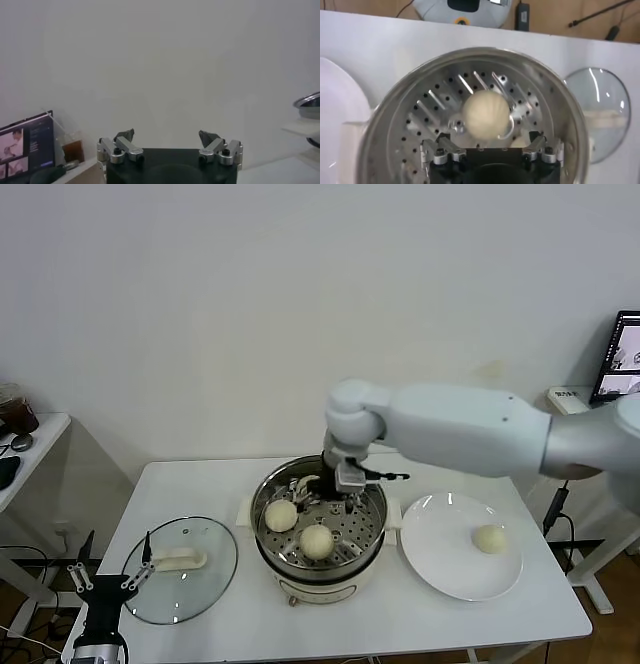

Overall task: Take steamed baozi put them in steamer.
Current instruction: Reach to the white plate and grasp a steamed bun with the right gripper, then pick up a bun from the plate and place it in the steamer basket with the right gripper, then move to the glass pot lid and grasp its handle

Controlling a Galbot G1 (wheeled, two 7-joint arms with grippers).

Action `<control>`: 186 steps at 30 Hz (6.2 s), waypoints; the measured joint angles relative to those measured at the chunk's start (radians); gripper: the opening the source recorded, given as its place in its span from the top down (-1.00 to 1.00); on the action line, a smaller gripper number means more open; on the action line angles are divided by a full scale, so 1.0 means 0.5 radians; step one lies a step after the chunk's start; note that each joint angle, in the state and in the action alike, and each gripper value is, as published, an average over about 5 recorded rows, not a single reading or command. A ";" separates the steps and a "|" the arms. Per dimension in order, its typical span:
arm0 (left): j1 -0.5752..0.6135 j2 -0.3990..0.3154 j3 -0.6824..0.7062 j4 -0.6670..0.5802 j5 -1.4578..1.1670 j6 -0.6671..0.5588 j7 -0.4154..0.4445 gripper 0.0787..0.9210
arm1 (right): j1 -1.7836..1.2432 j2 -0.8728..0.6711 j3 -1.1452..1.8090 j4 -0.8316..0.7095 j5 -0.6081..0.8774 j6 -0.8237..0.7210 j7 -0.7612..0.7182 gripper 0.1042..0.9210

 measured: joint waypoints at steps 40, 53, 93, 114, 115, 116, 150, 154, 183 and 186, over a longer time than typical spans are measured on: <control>-0.028 0.044 0.084 0.039 0.040 0.009 0.022 -0.77 | -1.253 -1.189 1.119 -0.282 -0.357 -1.307 -0.154 -0.76; -0.008 0.026 0.066 0.019 0.060 0.005 0.019 -0.77 | -1.499 -0.988 1.391 -0.602 -0.558 -1.247 -0.111 -0.76; -0.053 0.051 0.101 0.016 0.036 0.014 0.029 -0.77 | -0.556 -1.017 0.638 -0.165 0.017 -1.524 -0.177 0.09; -0.078 0.048 0.067 0.020 0.000 0.001 0.020 -0.77 | 0.115 -0.292 -0.070 0.164 0.968 -2.183 0.261 0.07; -0.079 0.045 0.065 0.020 -0.001 0.001 0.020 -0.77 | 0.094 -0.263 -0.072 0.144 0.964 -2.197 0.269 0.07; -0.080 0.042 0.063 0.020 -0.001 0.001 0.020 -0.77 | 0.073 -0.237 -0.073 0.123 0.958 -2.209 0.277 0.07; -0.083 0.023 0.056 0.013 0.001 0.002 0.022 -0.77 | -0.192 -0.286 0.146 0.150 0.984 -2.422 0.508 -0.76; -0.080 0.018 0.057 0.008 0.000 0.001 0.023 -0.77 | -0.285 -0.462 0.291 0.306 1.077 -2.423 0.700 -0.76; -0.082 -0.014 0.088 0.054 0.211 0.005 -0.039 -0.77 | -3.501 -0.062 3.482 0.809 0.337 -0.699 1.713 -0.76; -0.100 0.007 0.066 0.091 0.366 0.038 -0.084 -0.77 | -3.739 0.142 3.689 0.807 0.271 -0.587 1.717 -0.76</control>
